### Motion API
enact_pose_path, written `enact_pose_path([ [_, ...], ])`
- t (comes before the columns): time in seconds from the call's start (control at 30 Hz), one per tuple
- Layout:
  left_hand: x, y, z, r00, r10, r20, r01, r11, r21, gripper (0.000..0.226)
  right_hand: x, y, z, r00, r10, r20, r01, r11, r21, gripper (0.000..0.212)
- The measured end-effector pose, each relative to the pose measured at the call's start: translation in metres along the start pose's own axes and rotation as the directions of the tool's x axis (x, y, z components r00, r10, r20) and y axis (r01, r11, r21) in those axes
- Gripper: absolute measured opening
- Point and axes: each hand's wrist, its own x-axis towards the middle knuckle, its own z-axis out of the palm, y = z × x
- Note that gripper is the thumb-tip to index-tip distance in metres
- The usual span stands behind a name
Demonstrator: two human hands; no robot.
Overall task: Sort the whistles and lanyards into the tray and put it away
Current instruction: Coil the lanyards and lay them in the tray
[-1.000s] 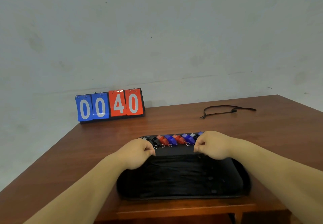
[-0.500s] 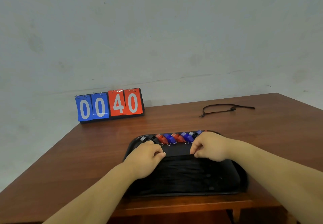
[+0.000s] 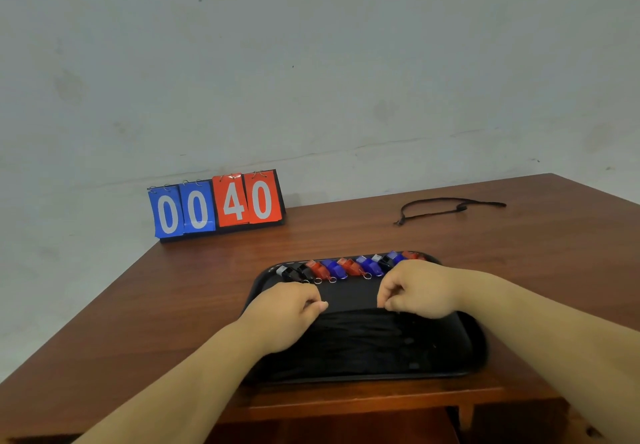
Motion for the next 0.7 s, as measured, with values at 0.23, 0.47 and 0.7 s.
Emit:
enact_pose_path([
  [0.23,0.004,0.003,-0.008,1.000,0.005,0.017,-0.006,0.999,0.041,0.024,-0.002,0.005,-0.006,0.996,-0.028,-0.084,0.029,0.999,0.017,0.013],
  [0.47,0.026,0.023,-0.017,0.998,0.053,-0.018,-0.052,0.998,0.046,0.022,-0.004,0.018,-0.025,0.980,-0.012,-0.201,0.015,1.000,0.014,0.009],
  [0.7,0.081,0.057,-0.026,0.993,0.093,-0.075,-0.089,0.995,0.046,0.020,0.004,0.066,-0.051,0.950,0.064,-0.307,-0.048,0.997,0.058,0.004],
])
